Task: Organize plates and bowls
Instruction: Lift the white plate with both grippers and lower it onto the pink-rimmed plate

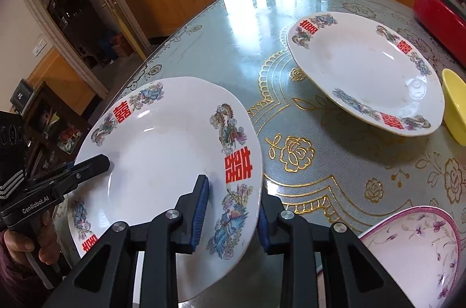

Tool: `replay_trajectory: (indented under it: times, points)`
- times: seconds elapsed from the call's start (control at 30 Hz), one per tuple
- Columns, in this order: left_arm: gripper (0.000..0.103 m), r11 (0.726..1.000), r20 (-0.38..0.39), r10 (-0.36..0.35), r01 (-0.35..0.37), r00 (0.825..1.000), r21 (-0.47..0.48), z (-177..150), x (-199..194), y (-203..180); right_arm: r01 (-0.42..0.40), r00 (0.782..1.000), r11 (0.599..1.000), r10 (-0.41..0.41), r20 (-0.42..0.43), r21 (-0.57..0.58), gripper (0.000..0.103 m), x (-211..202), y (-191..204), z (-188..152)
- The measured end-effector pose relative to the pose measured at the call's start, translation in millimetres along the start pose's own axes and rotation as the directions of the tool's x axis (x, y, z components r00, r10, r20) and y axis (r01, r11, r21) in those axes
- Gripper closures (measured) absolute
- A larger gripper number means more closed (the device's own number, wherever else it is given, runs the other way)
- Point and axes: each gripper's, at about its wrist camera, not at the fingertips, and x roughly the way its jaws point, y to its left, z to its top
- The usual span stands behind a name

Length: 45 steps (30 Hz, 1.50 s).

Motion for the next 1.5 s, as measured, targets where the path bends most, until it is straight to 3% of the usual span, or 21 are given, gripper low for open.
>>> replay_trajectory:
  times: [0.33, 0.5, 0.73, 0.8, 0.87, 0.93, 1.5]
  points:
    - [0.083, 1.0, 0.029, 0.001, -0.002, 1.0, 0.029, -3.4, -1.0, -8.7, 0.009, 1.0, 0.999, -0.008, 0.026, -0.035, 0.074, -8.2, -3.3, -3.4]
    - [0.083, 1.0, 0.005, -0.006, 0.006, 1.0, 0.003, -4.7, 3.5, -4.1, 0.005, 1.0, 0.999, -0.004, 0.007, -0.043, 0.074, -4.4, -3.3, -4.7]
    - [0.062, 1.0, 0.017, 0.0, 0.0, 1.0, -0.009, 8.6, 4.9, -2.2, -0.036, 0.999, 0.998, 0.036, -0.01, -0.043, 0.073, 8.6, 0.9, 2.1]
    - [0.063, 1.0, 0.01, 0.011, -0.011, 1.0, 0.013, 11.7, 7.8, -4.5, -0.045, 0.999, 0.999, 0.044, -0.017, -0.03, 0.071, 11.1, -0.6, 3.4]
    - [0.074, 0.999, 0.007, 0.042, -0.042, 0.999, 0.032, 13.6, 10.4, -4.2, -0.033, 0.999, 0.999, 0.033, -0.006, -0.033, 0.069, 13.4, 0.4, 5.7]
    - [0.079, 0.998, 0.011, 0.047, -0.047, 0.999, 0.04, 13.6, 10.7, -2.8, -0.007, 1.0, 1.0, 0.007, -0.001, -0.03, 0.068, 14.6, 0.9, 7.5]
    - [0.078, 0.998, 0.014, 0.027, -0.028, 1.0, 0.056, 3.6, -1.2, -23.3, 0.027, 0.999, 0.999, -0.026, 0.035, -0.028, 0.073, -14.7, -2.6, -5.8]
